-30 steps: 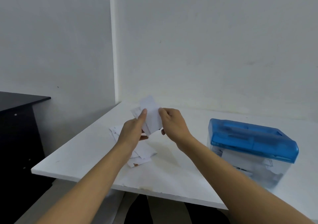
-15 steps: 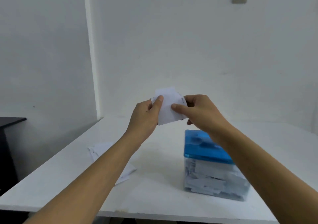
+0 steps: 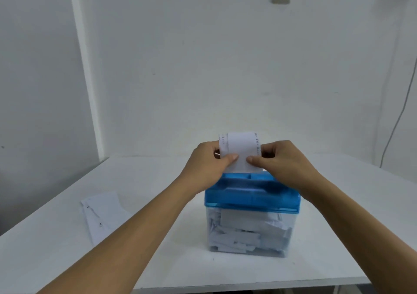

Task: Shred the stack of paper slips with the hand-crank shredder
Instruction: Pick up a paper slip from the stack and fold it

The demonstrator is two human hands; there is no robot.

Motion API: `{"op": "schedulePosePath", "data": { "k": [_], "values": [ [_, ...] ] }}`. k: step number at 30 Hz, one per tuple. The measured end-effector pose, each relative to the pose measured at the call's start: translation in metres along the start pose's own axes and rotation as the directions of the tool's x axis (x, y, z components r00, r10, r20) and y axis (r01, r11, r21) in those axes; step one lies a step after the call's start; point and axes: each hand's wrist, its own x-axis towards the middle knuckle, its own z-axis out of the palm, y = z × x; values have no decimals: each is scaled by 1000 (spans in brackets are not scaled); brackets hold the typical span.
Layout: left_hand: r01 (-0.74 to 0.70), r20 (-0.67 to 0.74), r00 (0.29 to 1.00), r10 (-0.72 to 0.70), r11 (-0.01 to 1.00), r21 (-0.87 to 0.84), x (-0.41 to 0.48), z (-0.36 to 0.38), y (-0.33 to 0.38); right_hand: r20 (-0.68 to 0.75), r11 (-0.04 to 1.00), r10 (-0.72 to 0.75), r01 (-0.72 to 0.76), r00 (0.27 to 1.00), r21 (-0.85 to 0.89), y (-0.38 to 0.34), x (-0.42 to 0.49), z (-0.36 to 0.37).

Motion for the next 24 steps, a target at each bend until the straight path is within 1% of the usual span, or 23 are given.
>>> {"op": "schedulePosePath", "data": {
  "k": [5, 7, 10, 14, 16, 18, 24],
  "values": [
    [41, 47, 998, -42, 999, 32, -1, 6, -10, -2, 998, 13, -13, 1000, -67, 12, 0, 9],
    [34, 69, 997, -37, 998, 57, -2, 5, -11, -4, 994, 14, -14, 1000, -111, 14, -1, 13],
    [5, 97, 995, -16, 994, 113, -3, 3, -10, -11, 991, 21, -22, 1000, -133, 17, -1, 15],
    [3, 99, 995, -18, 989, 148, -2, -2, -11, -21, 990, 4, -7, 1000, -144, 18, 1, 15],
    [8, 92, 996, -21, 990, 139, -2, -5, -13, -21, 991, -19, 16, 1000, -133, 17, 0, 16],
    [0, 83, 997, -10, 992, 129, -1, -9, -14, -17, 991, -40, 37, 999, -131, 16, -1, 16],
    [-39, 65, 998, 27, 982, 184, -2, -12, -14, -12, 987, -48, 45, 999, -157, 18, -3, 17]
  ]
}}
